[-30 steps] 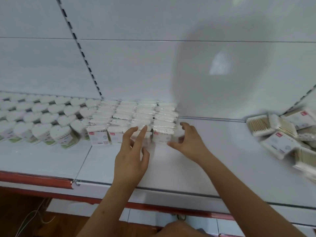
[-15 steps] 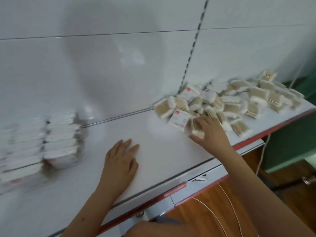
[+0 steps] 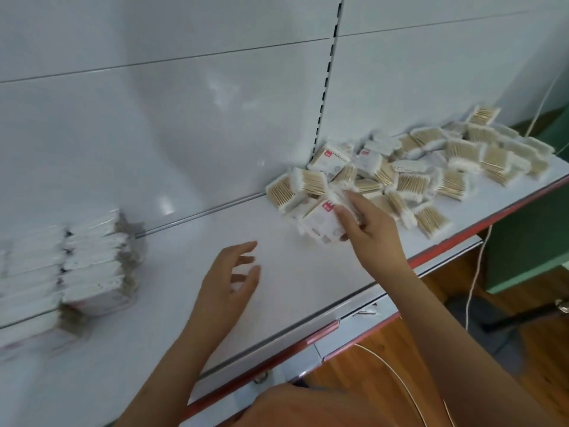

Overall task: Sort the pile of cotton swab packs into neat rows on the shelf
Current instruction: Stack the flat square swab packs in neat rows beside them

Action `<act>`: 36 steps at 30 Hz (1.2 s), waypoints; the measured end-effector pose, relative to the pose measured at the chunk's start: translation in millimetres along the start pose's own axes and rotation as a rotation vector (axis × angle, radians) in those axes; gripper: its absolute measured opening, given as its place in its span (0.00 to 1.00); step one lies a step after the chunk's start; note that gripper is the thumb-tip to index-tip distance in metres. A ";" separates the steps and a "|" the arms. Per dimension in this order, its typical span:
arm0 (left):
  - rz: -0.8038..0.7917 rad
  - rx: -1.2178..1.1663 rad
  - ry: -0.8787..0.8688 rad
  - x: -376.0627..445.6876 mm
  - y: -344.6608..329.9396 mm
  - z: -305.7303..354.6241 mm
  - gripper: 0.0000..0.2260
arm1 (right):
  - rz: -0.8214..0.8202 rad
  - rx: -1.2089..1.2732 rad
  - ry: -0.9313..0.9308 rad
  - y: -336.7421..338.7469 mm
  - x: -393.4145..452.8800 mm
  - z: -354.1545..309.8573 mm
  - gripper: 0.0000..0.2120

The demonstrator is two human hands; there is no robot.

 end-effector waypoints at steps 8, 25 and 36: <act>0.118 -0.335 0.210 -0.7 13.7 5.7 0.08 | -0.461 0.447 -0.185 -103.1 -19.6 -21.0 0.17; 0.631 0.611 0.234 -145.3 170.5 -76.9 0.09 | -0.556 0.153 0.409 -271.3 -80.2 -155.6 0.10; 0.568 0.677 0.221 -144.2 166.7 -77.0 0.09 | -0.479 0.223 0.185 -289.3 -86.7 -143.8 0.17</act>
Point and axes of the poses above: each hand's wrist, its own x-axis towards the middle knuckle, its own y-axis out of the back of the hand, z = x × y, the point moved 8 cm from there along x, towards the middle knuckle, and after that the axes turned 8 degrees about -x, right-handed, at the moved point
